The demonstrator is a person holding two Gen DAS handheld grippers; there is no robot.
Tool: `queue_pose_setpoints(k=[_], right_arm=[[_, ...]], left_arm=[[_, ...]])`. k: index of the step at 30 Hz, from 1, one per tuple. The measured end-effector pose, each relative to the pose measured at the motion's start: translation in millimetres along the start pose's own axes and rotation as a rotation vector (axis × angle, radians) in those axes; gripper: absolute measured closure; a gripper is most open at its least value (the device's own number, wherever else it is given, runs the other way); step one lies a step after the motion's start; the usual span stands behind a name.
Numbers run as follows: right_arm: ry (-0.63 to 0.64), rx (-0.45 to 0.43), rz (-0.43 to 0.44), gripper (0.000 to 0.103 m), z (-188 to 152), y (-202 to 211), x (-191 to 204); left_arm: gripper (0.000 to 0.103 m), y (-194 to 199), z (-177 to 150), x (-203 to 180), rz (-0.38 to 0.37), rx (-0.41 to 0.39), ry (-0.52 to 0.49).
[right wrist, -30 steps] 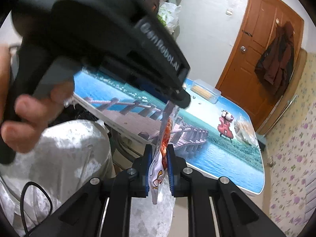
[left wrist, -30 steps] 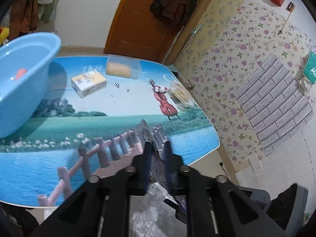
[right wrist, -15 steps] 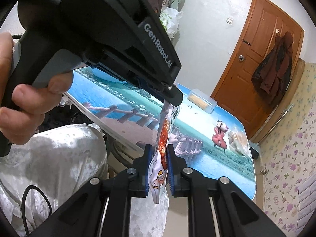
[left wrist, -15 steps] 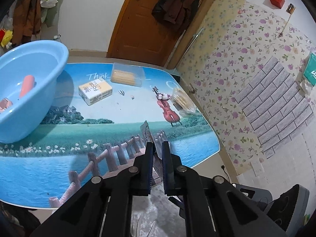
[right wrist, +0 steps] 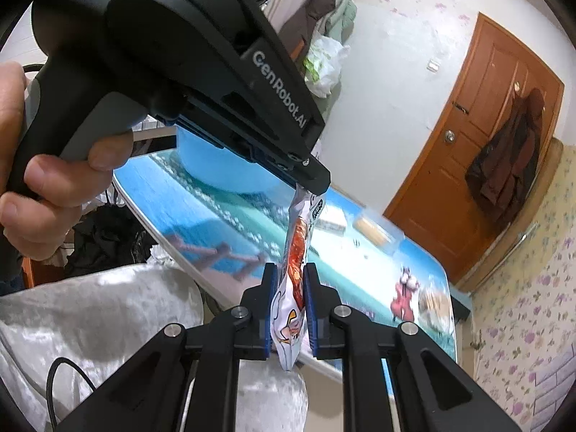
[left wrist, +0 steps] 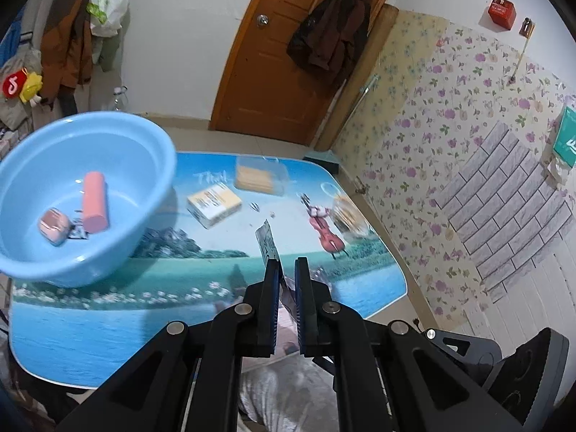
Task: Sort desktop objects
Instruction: 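Carry the snack packet in the right gripper toward the blue basin, then lower the snack packet into the basin and open the right gripper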
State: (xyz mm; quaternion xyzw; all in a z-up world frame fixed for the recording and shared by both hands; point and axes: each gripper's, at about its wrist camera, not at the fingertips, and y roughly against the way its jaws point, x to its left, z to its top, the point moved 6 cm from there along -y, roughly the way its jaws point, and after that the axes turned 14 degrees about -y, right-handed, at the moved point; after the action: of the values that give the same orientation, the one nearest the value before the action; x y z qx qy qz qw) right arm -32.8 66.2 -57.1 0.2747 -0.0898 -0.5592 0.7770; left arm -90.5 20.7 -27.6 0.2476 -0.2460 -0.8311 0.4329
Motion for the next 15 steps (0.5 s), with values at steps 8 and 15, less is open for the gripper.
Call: queue_pose_setpoints(k=[8,15], right_arm=[[0.068,-0.037,0.036,0.088,30.0,-8.9,31.8],[0.126,-0.087,0.056,0.088,68.3,-16.7,55.4]], left_arm=[[0.095,30.7,1.7,34.8,0.059,-0.035,0.017],[0.095,59.0,16.0,65.8,0.102,-0.08,0.02]])
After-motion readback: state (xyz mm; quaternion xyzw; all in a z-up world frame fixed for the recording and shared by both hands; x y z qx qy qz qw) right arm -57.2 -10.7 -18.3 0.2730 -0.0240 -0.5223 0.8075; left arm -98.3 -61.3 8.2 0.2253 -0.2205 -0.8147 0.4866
